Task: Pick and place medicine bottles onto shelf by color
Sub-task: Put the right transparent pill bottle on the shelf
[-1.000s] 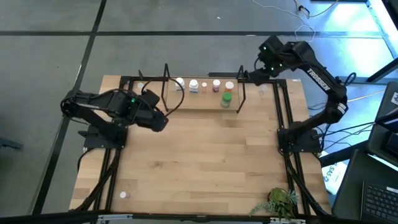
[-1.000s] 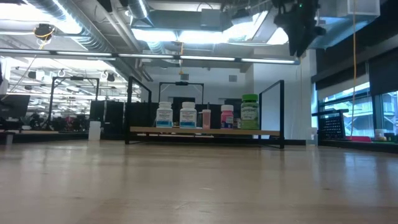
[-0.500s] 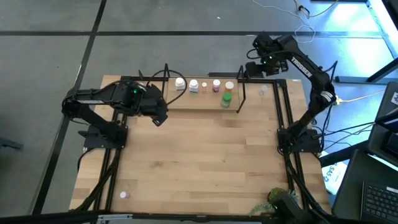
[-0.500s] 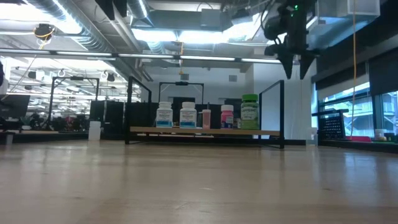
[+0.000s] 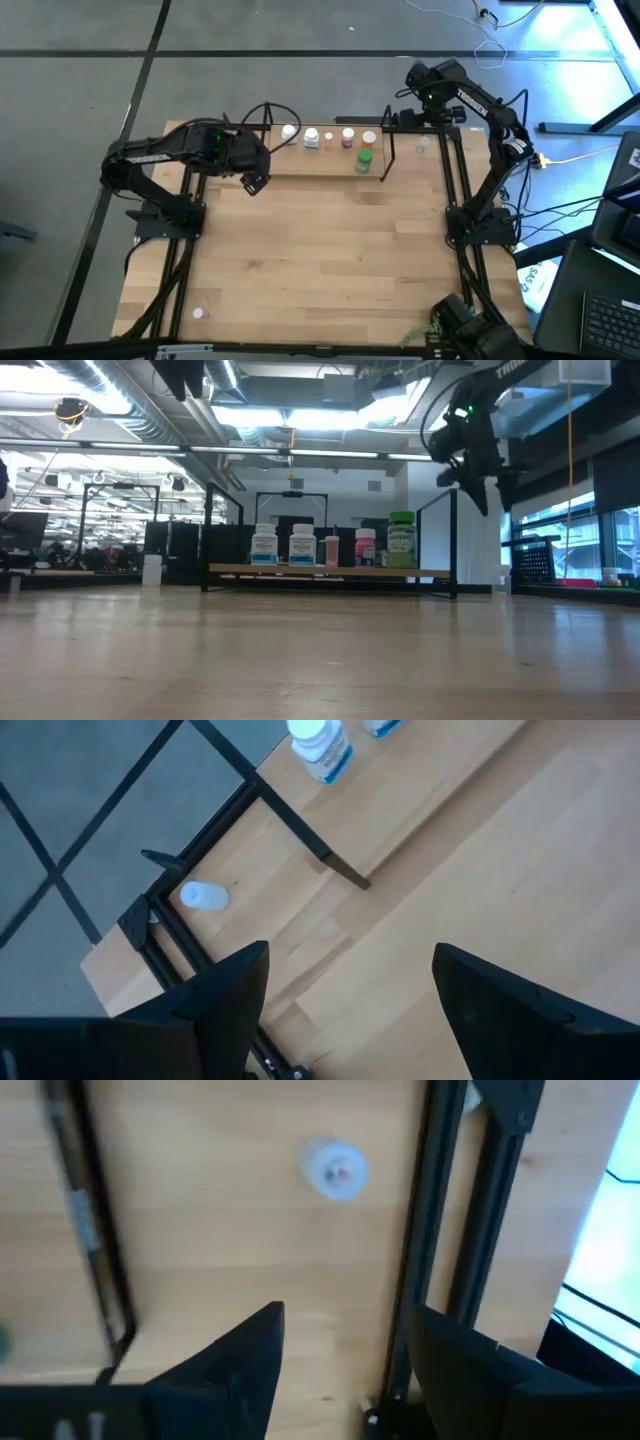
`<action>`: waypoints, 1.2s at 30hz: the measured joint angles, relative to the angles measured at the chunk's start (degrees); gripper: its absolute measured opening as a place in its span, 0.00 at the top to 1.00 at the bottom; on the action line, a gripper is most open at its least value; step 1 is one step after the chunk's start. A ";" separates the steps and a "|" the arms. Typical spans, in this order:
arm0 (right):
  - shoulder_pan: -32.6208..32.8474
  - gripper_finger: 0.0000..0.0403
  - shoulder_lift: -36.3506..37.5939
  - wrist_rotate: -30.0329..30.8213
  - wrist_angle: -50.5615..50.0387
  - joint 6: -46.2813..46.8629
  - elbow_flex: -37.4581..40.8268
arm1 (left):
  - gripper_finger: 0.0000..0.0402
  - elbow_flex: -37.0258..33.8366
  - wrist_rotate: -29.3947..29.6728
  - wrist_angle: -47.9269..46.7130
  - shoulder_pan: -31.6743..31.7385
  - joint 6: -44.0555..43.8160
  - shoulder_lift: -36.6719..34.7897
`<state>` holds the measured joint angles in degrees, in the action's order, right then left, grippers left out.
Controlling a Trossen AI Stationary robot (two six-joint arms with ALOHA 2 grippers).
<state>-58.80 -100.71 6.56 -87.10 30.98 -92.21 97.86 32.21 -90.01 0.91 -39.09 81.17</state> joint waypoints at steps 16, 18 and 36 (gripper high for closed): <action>-5.60 0.48 0.15 -2.35 17.99 -1.88 10.87 | 0.31 0.00 0.03 0.66 6.34 0.34 0.00; -5.60 0.48 0.13 -3.27 18.85 -1.02 11.65 | 0.31 0.00 0.04 0.67 6.73 0.35 0.00; -5.58 0.48 0.02 -2.33 27.93 -2.70 19.84 | 0.31 0.00 0.04 0.73 8.94 1.87 0.02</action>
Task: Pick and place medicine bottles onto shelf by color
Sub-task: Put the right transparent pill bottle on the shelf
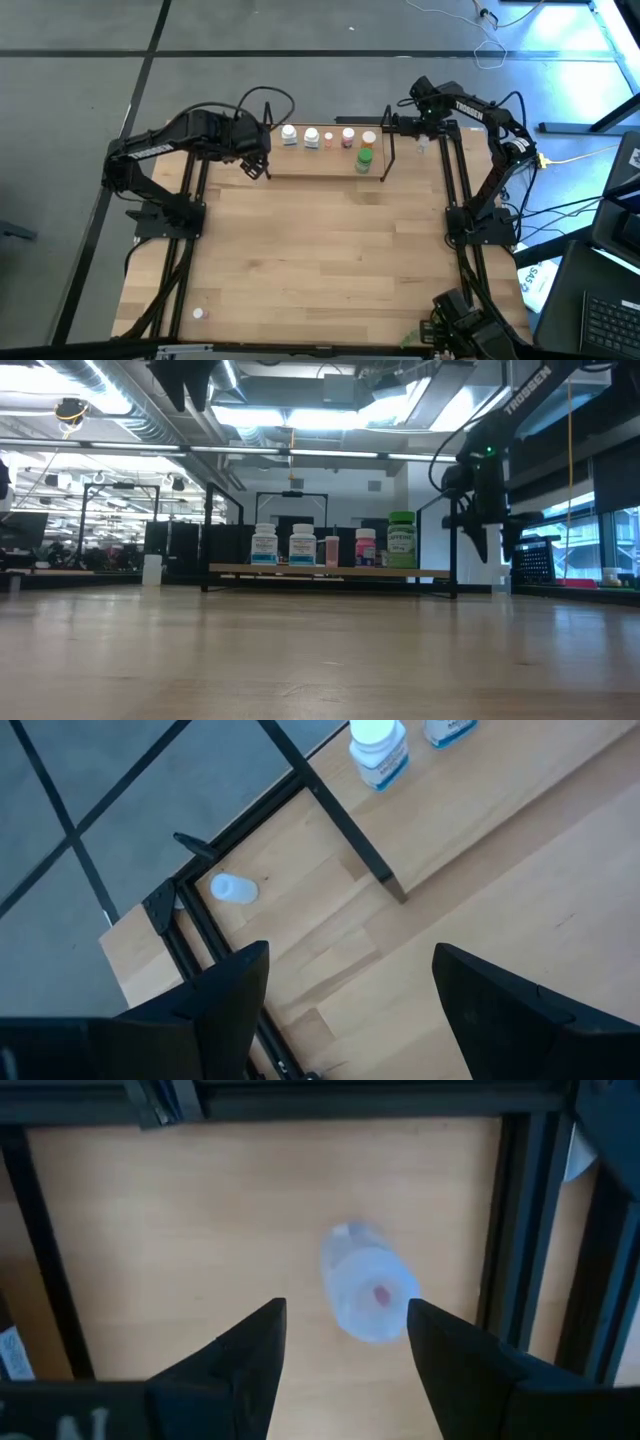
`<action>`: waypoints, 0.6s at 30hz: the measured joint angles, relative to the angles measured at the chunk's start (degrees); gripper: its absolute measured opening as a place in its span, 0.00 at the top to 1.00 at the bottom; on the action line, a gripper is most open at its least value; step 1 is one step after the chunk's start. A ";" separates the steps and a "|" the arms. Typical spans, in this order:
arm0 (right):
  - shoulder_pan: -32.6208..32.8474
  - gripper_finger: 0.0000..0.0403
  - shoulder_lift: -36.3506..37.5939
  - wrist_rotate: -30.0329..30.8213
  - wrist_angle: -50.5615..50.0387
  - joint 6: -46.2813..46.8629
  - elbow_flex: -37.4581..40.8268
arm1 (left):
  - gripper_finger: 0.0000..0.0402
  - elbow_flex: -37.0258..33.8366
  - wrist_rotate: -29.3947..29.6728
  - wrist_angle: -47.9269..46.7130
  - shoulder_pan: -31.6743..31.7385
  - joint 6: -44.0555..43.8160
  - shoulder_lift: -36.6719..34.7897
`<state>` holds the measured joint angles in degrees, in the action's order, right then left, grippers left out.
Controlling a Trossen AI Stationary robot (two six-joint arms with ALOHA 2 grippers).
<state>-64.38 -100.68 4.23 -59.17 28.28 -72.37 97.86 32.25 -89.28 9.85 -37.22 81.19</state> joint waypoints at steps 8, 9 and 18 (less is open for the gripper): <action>0.02 0.48 -0.04 2.29 2.28 -0.07 0.54 | 0.31 0.00 -0.02 0.13 0.43 0.36 0.00; 0.02 0.48 -0.04 2.52 2.27 -0.10 0.54 | 0.31 0.00 -0.01 0.25 0.43 0.36 0.00; 0.01 0.48 -0.05 2.34 0.33 -5.27 0.54 | 0.31 0.00 -0.02 0.29 0.41 0.33 0.00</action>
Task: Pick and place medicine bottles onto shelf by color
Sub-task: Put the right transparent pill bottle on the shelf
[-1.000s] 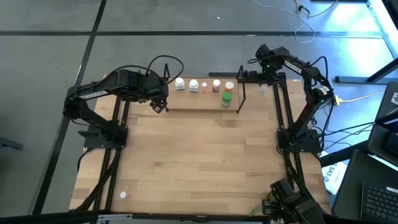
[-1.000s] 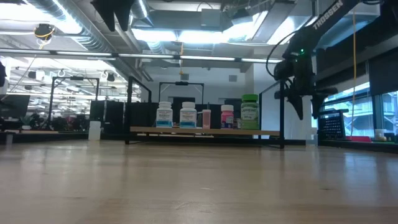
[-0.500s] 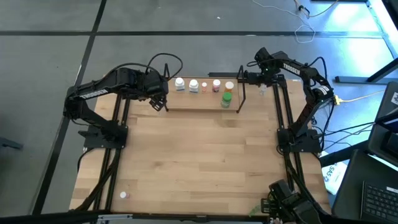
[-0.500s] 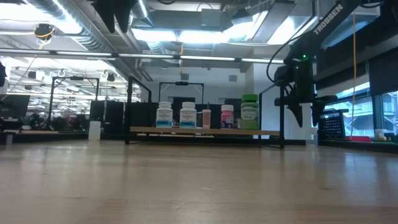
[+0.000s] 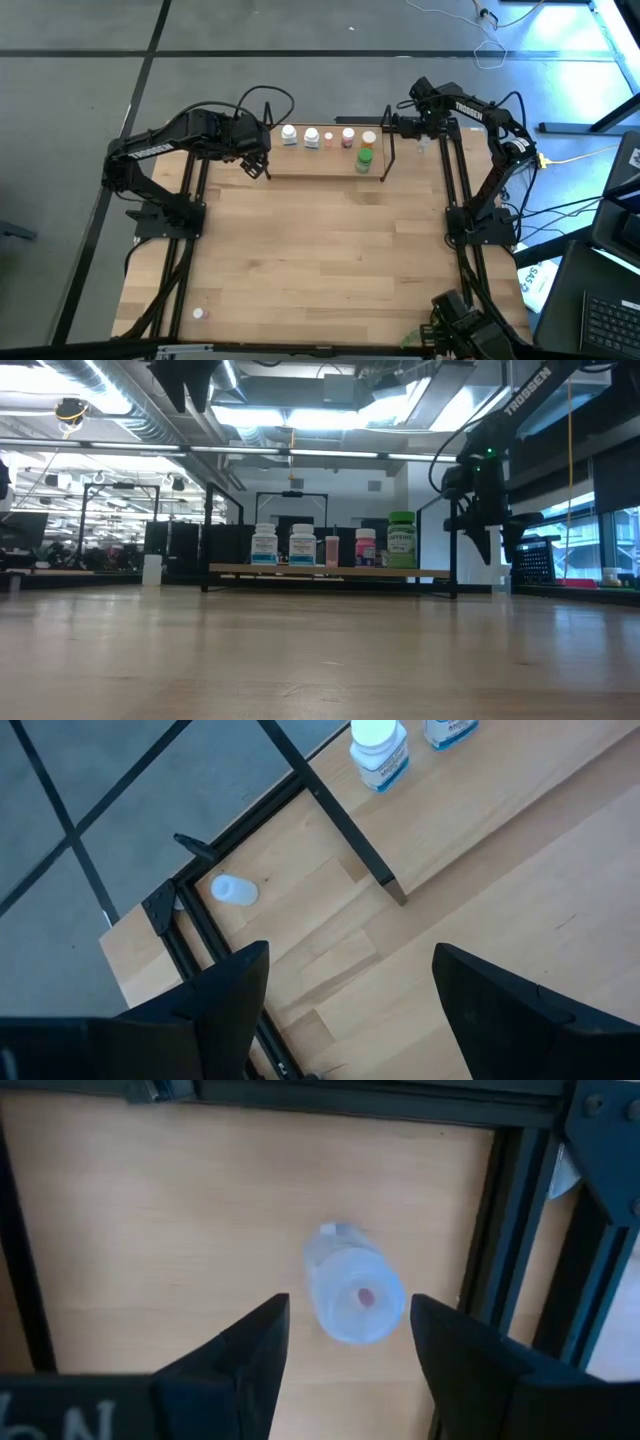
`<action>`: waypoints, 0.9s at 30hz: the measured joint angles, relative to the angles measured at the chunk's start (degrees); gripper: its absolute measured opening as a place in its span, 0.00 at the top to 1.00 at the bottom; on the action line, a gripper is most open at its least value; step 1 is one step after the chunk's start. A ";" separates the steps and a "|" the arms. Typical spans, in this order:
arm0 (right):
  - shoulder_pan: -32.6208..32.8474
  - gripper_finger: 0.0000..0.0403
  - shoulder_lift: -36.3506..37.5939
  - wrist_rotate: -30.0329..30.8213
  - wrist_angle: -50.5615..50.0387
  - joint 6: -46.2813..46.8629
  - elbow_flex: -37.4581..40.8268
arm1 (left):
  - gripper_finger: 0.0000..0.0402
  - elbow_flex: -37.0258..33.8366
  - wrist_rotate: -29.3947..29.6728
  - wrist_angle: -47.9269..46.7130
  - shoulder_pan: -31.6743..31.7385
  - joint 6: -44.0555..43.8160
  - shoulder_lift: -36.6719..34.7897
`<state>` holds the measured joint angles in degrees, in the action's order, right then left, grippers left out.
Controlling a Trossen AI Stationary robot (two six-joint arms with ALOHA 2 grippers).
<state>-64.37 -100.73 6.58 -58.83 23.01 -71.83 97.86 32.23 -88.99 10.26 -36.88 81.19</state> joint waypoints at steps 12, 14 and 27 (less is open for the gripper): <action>0.07 0.48 -0.06 1.92 3.06 -2.40 2.77 | 0.31 0.00 0.00 -0.02 0.00 0.02 0.00; 0.07 0.48 -0.06 1.92 3.22 -2.44 2.75 | 0.31 0.00 0.00 -0.02 0.00 0.00 0.00; -0.73 0.67 -0.04 0.45 2.85 -3.98 2.69 | 0.31 0.00 0.00 -0.06 0.00 0.02 0.00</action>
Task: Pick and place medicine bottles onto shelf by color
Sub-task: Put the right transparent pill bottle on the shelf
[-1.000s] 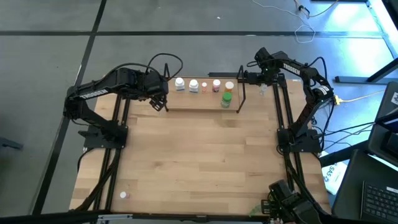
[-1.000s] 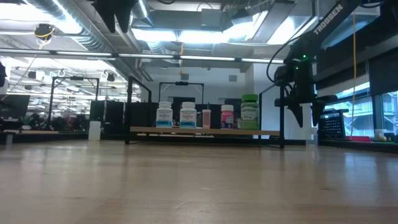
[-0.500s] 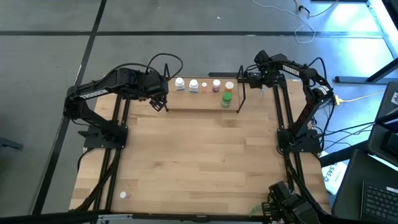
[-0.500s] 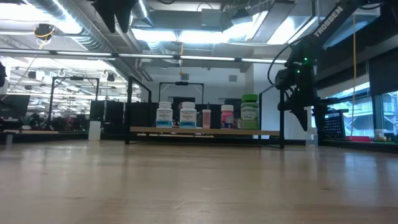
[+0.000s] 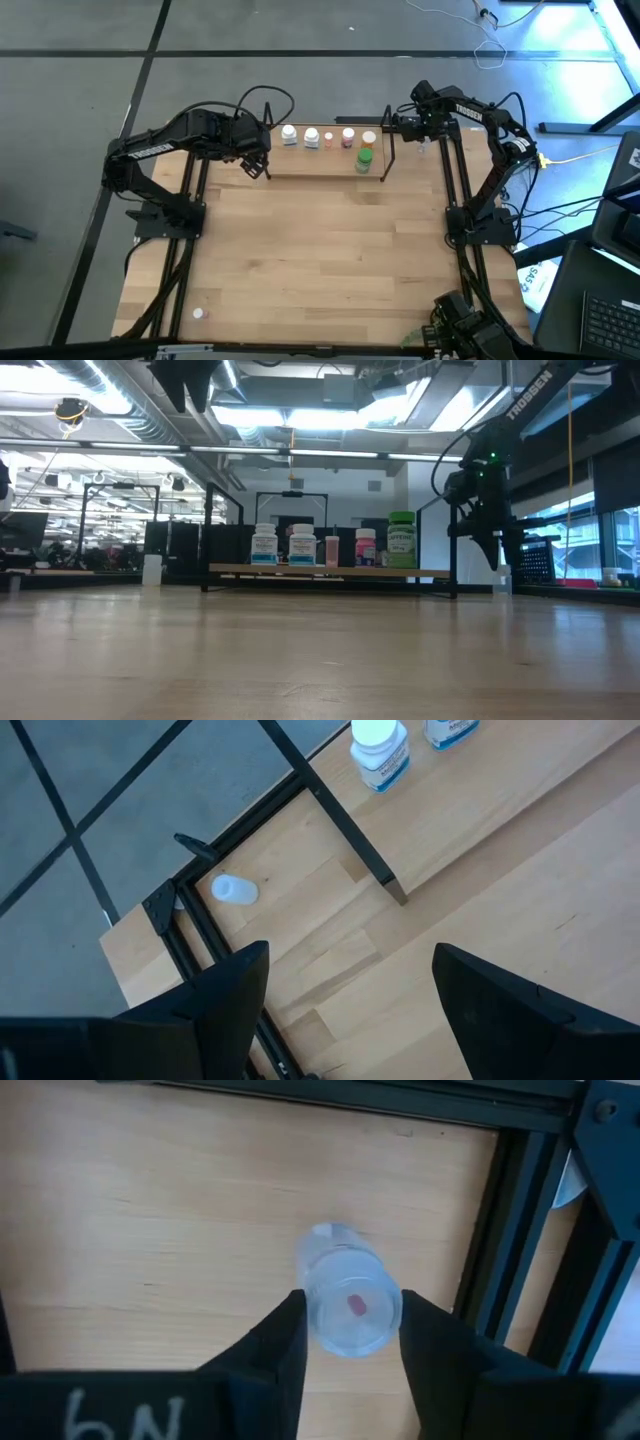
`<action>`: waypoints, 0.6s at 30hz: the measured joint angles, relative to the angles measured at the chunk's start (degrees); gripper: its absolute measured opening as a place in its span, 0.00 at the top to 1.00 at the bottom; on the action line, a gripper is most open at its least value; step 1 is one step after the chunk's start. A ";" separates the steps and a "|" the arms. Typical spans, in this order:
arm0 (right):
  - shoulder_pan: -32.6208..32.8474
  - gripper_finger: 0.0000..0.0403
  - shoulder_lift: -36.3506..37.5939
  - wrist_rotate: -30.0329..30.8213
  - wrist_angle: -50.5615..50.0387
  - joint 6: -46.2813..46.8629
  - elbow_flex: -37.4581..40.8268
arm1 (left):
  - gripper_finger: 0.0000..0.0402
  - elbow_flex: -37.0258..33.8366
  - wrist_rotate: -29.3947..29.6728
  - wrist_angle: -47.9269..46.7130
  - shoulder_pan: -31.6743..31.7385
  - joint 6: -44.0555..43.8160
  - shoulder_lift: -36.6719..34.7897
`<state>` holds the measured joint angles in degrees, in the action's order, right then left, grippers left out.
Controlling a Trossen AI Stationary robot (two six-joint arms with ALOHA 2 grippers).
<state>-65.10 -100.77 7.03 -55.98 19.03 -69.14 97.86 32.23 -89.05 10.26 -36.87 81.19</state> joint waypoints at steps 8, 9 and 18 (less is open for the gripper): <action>0.00 0.65 0.00 -0.03 -0.07 -0.25 -0.01 | 0.31 0.00 0.00 -0.01 0.00 0.03 0.00; 0.00 0.66 0.04 -0.18 -0.36 -0.95 -0.13 | 0.31 0.00 0.00 -0.01 0.00 0.03 0.00; 2.98 0.67 0.04 -1.70 -11.00 -6.32 -7.91 | 0.31 0.00 0.00 -0.01 0.00 0.05 0.00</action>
<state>-62.12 -100.73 5.32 -66.98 12.71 -77.06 97.86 32.23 -89.06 10.26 -36.82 81.19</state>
